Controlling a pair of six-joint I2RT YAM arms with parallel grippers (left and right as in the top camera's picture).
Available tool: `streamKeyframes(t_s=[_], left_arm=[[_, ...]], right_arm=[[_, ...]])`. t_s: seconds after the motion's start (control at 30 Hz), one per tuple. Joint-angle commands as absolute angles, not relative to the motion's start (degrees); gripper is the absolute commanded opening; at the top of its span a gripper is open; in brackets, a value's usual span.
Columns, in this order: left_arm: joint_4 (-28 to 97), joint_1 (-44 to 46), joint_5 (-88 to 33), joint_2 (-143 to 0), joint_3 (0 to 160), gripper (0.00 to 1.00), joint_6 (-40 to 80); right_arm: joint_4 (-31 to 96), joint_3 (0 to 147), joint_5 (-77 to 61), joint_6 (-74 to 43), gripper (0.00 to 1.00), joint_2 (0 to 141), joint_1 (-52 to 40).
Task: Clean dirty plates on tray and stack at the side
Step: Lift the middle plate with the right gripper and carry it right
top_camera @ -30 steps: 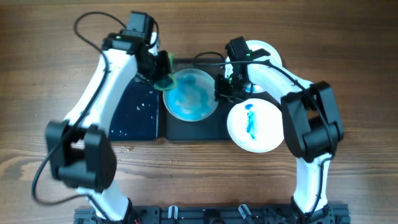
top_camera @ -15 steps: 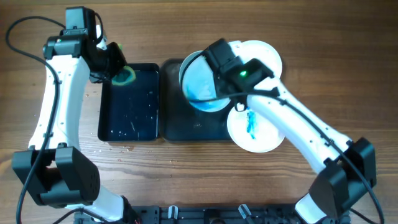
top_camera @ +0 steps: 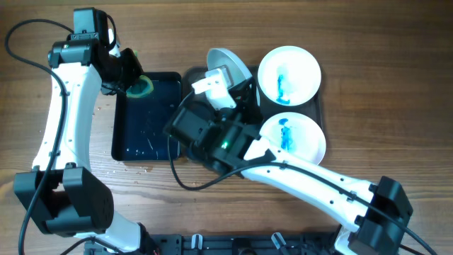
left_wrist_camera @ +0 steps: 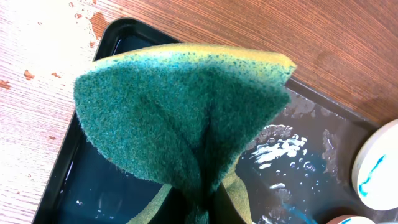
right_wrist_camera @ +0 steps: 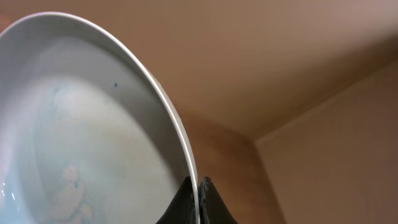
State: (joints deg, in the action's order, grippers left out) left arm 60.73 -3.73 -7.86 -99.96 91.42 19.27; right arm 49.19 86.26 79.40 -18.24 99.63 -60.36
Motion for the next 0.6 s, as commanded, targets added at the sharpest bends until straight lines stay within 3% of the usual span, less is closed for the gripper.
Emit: streamKeyframes(t_s=[0.0,0.13,0.3,0.37,0.57], left_arm=[[60.77,-3.77,-7.18,-99.44,92.14,0.04,19.81],[60.73,-2.7,-7.16,-99.46,92.14,0.04,19.79],[60.71,-0.45,-7.18,-99.46,92.14,0.04,19.84],[60.71,0.91,-7.16,-99.46,92.14,0.04,19.81],[60.71,3.31,-7.18,-99.55,92.14,0.04,19.84]], right_arm=[[46.35,86.39,86.98,-14.85,0.04,97.89,-61.12],[45.04,86.39,78.48,-15.05,0.04,97.86,-60.88],[48.25,86.39,52.58,-24.58,0.04,96.14,-56.97],[51.2,86.39,35.62,-30.72,0.04,93.73,-50.59],[53.82,86.39,2.09,-30.81,0.04,90.11,-31.31]])
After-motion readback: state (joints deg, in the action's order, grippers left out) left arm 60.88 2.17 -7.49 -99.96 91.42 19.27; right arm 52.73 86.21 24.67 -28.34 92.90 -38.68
